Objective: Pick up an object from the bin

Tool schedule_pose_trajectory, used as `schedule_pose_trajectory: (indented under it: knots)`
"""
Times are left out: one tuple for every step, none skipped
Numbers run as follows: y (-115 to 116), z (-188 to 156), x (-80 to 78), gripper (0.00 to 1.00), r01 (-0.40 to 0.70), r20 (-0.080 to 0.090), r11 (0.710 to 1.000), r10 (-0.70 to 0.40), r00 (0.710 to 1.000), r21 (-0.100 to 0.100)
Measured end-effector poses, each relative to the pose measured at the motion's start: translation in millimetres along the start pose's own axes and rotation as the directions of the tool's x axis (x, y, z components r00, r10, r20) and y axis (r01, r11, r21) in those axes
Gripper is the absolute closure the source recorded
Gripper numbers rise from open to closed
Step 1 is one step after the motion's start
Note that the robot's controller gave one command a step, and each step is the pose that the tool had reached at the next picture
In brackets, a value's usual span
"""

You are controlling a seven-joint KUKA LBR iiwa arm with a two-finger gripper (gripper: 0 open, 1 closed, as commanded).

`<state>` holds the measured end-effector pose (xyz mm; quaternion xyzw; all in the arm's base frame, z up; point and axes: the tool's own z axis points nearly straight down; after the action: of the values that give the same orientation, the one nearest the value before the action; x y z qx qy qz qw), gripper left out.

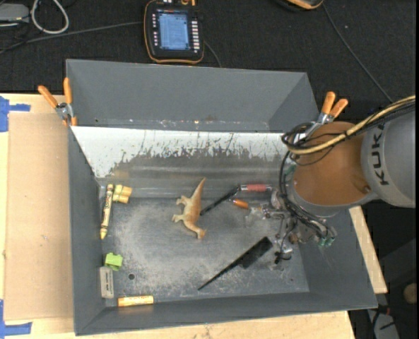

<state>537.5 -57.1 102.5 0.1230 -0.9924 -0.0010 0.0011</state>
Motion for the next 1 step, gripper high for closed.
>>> schedule_pose_trajectory:
  knots:
    - [11.5,-17.1,1.2,0.0,0.12,0.005,0.993,-0.12,0.993,0.003]
